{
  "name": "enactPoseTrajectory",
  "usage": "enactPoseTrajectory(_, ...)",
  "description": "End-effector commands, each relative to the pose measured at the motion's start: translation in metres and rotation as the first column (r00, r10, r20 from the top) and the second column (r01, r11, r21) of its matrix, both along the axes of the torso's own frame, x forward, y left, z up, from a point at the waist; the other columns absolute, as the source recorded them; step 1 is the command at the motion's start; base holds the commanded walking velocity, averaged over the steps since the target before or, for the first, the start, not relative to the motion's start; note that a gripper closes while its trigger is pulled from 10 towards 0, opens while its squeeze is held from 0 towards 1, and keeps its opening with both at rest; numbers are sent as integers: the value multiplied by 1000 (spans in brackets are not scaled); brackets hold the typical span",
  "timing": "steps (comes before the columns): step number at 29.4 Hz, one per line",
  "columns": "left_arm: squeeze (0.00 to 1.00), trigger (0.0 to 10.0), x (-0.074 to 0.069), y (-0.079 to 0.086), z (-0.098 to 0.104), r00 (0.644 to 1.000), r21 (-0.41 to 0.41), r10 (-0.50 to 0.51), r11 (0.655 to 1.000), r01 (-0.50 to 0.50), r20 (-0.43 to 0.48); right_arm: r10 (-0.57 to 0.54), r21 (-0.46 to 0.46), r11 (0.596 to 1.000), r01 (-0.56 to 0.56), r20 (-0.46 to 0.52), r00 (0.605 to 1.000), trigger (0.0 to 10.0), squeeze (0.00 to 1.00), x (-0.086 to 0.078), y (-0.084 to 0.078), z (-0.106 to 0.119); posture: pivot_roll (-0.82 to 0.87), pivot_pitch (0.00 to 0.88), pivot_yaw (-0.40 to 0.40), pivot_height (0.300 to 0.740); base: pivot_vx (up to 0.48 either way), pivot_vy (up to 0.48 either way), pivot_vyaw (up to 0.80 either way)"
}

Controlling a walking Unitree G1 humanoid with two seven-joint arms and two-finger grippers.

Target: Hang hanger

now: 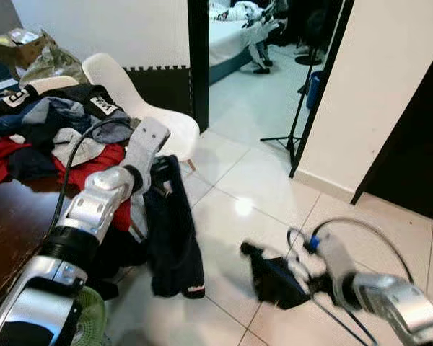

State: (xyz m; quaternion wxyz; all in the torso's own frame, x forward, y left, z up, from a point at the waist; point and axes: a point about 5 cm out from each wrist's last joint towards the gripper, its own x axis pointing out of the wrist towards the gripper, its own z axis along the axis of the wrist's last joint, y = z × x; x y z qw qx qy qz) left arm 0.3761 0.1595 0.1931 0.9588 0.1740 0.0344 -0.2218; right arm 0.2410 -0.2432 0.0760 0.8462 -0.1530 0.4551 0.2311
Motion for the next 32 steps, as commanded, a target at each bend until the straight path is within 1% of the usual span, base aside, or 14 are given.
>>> enactPoseTrajectory(1,0,10000,-2,1,-5,1000,33,5,999,-5,18,73,-163,983,-86,-84,994,10000,0,-11,-14,-9,-13,22,-8,740,0,0,0)
enactPoseTrajectory(4,0,10000,-3,1,-10,1000,36,6,999,-7,14,103,-340,927,-161,-182,978,10000,0,-24,-38,-20,-14,24,-12,740,0,0,0)
enactPoseTrajectory(7,0,10000,-4,0,-15,1000,46,4,999,-5,20,131,-619,704,-347,-367,921,10000,0,-44,-90,-25,-7,30,-28,740,0,0,0)
enactPoseTrajectory(10,0,10000,-4,0,-15,1000,46,4,999,-5,20,131,-619,704,-347,-367,921,10000,0,-44,-90,-25,-7,30,-28,740,0,0,0)
enactPoseTrajectory(11,0,10000,-5,-2,-16,1000,51,-4,999,3,29,119,-707,579,-405,-418,901,10000,0,-45,-112,-19,-14,32,-35,740,0,0,0)
enactPoseTrajectory(15,0,10000,-5,-6,-17,999,54,-17,998,15,40,117,-741,514,-433,-439,891,10000,0,-44,-122,-21,-12,33,-43,740,0,0,0)
enactPoseTrajectory(17,0,10000,-5,-10,-18,998,60,-24,998,21,53,74,-848,422,-321,-321,944,10000,0,-31,-138,-14,-9,34,-47,740,0,0,0)
enactPoseTrajectory(21,0,10000,-5,-11,-18,998,62,-26,998,22,56,62,-895,369,-252,-247,967,10000,0,-23,-145,-7,-9,34,-47,740,0,0,0)
enactPoseTrajectory(23,0,10000,-6,-10,-19,998,64,-23,998,19,63,77,-981,191,-20,-5,997,10000,0,-1,-169,36,-7,34,-45,740,0,0,0)
enactPoseTrajectory(25,0,10000,-6,-10,-19,998,64,-22,998,18,64,122,-992,112,50,64,990,10000,0,8,-175,57,-7,34,-45,740,0,0,0)
enactPoseTrajectory(27,0,10000,-6,-9,-20,998,65,-21,998,17,64,159,-995,77,63,75,985,10000,0,13,-177,68,-7,34,-45,740,0,0,0)
enactPoseTrajectory(29,0,10000,-5,-12,-21,998,64,-25,998,21,65,167,-908,188,-374,-346,923,10000,0,-15,-170,24,-23,36,-49,740,0,0,0)
enactPoseTrajectory(30,0,10000,-5,-12,-21,998,64,-25,998,21,65,167,-908,188,-374,-346,923,10000,0,-15,-170,24,-23,36,-49,740,0,0,0)
enactPoseTrajectory(32,0,10000,-4,-16,-21,997,60,-32,998,28,72,171,-672,240,-701,-681,712,10000,0,-52,-167,-8,-23,39,-51,740,0,0,0)
